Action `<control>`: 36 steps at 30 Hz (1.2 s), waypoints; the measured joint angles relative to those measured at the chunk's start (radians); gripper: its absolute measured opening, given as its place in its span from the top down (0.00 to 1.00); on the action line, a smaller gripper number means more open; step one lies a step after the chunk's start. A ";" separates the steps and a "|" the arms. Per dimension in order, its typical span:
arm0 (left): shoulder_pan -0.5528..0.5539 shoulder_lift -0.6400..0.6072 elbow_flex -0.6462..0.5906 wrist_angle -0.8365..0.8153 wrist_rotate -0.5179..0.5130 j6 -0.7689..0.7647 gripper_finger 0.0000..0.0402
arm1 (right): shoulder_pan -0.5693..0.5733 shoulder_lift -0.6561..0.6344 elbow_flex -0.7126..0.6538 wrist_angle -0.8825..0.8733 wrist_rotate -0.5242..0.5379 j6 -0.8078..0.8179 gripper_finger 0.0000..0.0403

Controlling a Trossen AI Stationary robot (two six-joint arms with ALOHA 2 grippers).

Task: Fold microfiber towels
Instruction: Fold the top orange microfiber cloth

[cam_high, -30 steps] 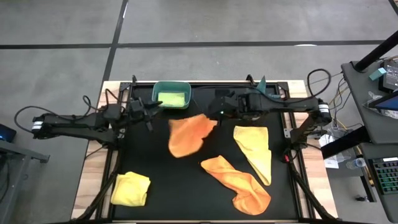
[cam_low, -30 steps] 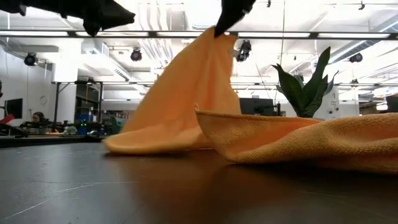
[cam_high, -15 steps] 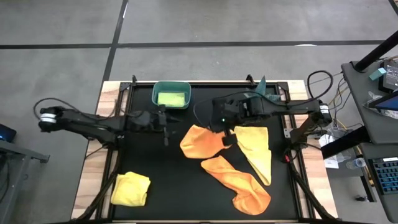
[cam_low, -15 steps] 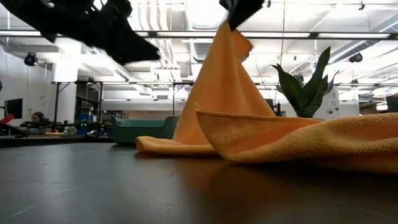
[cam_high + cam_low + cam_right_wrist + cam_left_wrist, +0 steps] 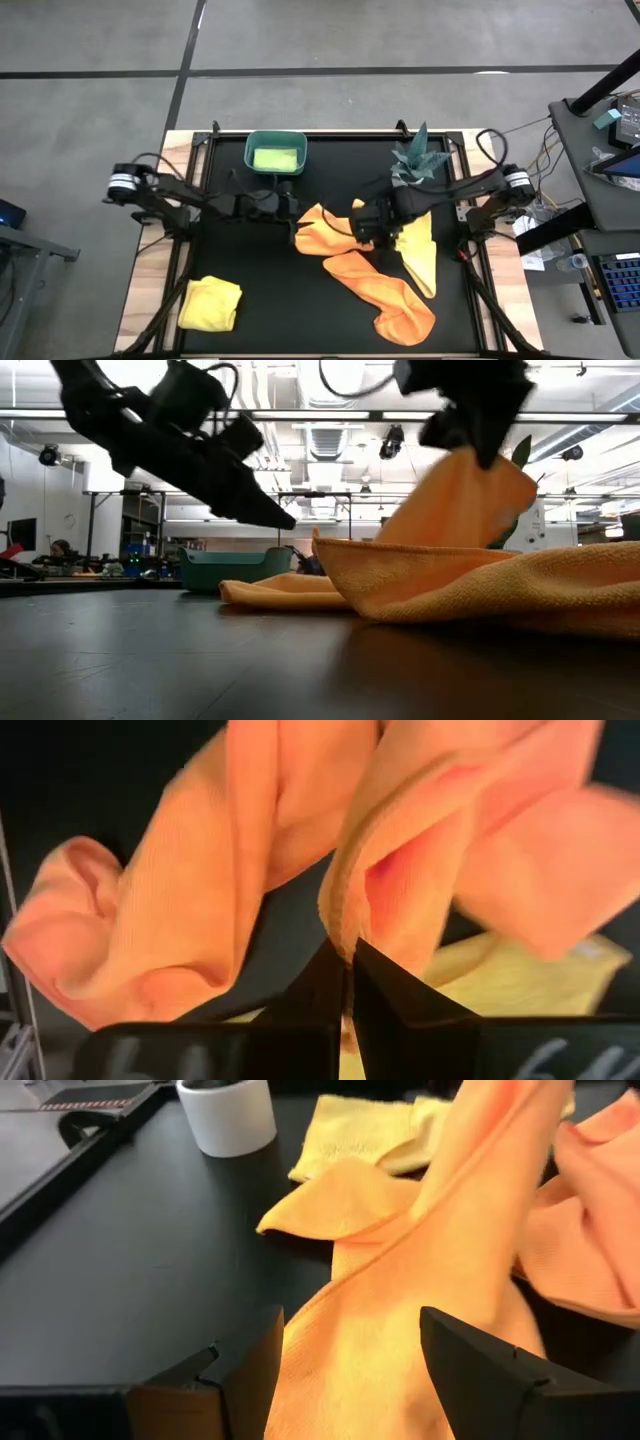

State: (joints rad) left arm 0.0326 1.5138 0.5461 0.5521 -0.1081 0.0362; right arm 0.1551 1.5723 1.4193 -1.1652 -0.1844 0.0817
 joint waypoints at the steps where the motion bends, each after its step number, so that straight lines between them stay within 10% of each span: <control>1: 0.000 0.027 0.016 0.002 0.000 0.005 0.45 | 0.007 0.000 -0.025 0.016 -0.002 0.013 0.98; 18: 0.141 0.248 0.331 -0.418 0.186 0.299 0.45 | 0.024 0.000 -0.132 0.156 0.001 0.013 0.98; 26: 0.219 0.272 0.355 -0.390 0.465 0.415 0.45 | 0.024 0.000 -0.132 0.163 0.001 0.012 0.98; 36: 0.223 0.367 0.387 -0.371 0.448 0.414 0.47 | 0.024 0.000 -0.132 0.180 0.001 0.014 0.98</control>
State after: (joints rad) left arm 0.2554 1.8811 0.9330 0.1812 0.3395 0.4500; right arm 0.1787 1.5723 1.2869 -0.9852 -0.1833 0.0959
